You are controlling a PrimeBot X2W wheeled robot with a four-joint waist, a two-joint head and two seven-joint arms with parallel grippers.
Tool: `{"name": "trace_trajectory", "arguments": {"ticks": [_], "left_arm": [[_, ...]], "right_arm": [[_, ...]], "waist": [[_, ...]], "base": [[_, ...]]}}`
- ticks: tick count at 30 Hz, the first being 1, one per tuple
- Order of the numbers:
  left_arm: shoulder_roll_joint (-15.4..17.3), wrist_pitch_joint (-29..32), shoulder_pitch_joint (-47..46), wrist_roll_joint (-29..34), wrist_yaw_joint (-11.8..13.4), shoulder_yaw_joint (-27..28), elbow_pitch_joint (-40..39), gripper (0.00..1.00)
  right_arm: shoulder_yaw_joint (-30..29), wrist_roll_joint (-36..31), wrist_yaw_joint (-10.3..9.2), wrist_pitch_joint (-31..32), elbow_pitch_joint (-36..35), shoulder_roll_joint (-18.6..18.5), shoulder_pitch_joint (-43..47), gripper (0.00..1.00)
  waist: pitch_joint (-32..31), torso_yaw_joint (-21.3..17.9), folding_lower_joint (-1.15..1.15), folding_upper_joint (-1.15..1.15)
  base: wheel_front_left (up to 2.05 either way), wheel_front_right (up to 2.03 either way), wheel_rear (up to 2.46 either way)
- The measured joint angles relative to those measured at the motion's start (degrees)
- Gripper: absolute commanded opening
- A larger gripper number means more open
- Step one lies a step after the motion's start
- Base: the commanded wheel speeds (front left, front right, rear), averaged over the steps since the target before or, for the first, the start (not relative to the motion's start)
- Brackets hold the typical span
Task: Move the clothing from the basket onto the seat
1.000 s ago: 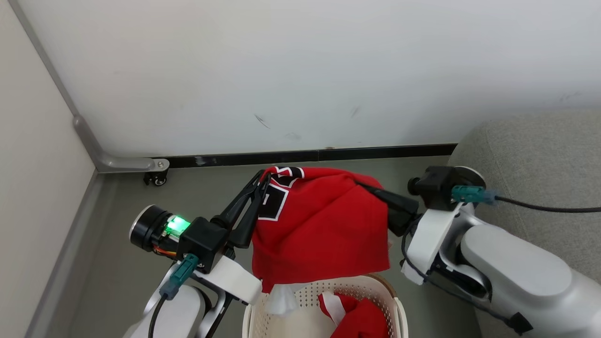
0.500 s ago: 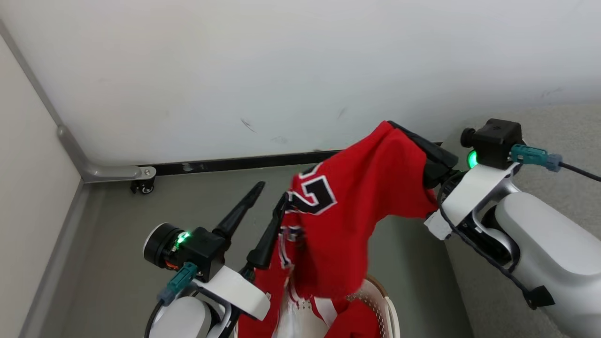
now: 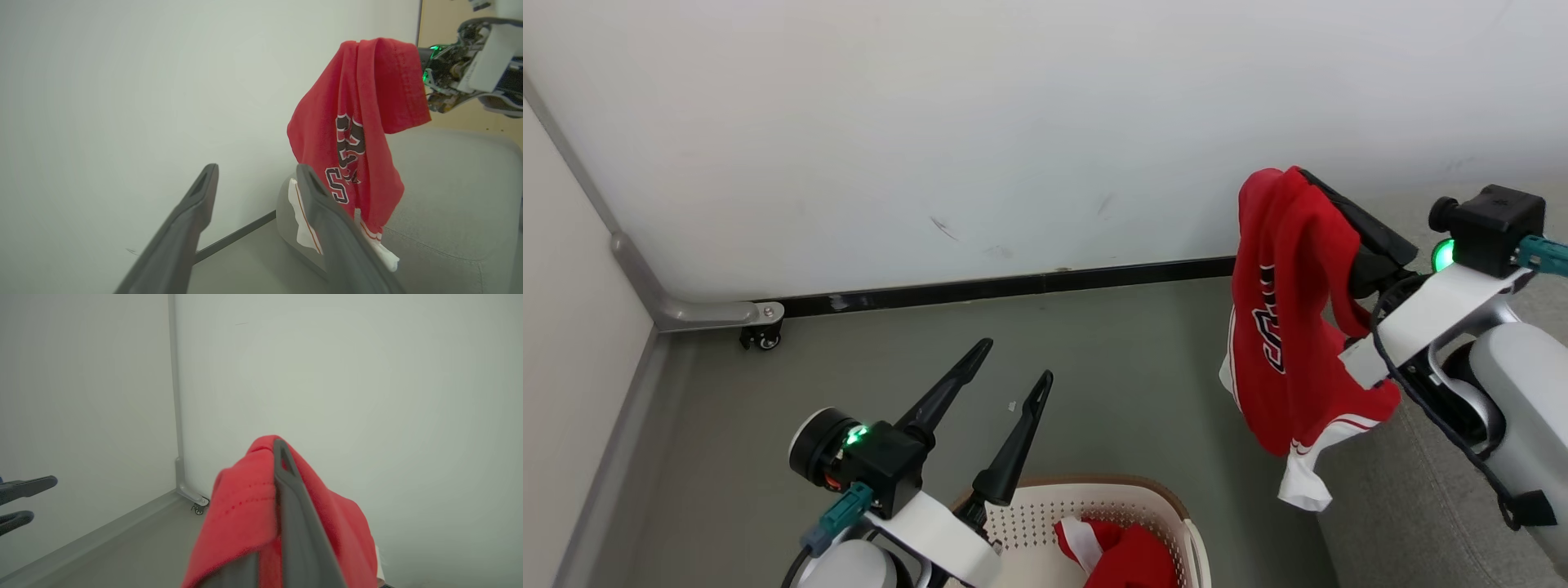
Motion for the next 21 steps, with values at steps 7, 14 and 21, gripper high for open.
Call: {"name": "trace_trajectory", "arguments": {"ticks": [7,14,21], "left_arm": [[0.04,0.01,1.31,-0.13,-1.01,-2.07,-0.53,1.00],[0.43,0.27,1.67,-0.14,-1.76,-4.14,-0.54,1.00],[0.49,0.63,1.75,-0.66,-2.45,-6.66,-0.96,1.00]], "right_arm": [[-5.32,-1.21,0.00,0.00,-0.24,-2.65,3.86,0.00],[-9.01,-2.16,0.00,0.00,-1.34,-3.11,6.59,0.00],[-10.63,-3.63,0.00,0.00,-2.94,-3.11,8.64,0.00]], "waist": [[-0.10,-0.93,0.00,0.00],[-0.16,-2.35,0.00,0.00],[-0.14,-4.11,0.00,0.00]], "base": [[0.00,0.00,0.00],[0.00,0.00,0.00],[0.00,0.00,0.00]]}}
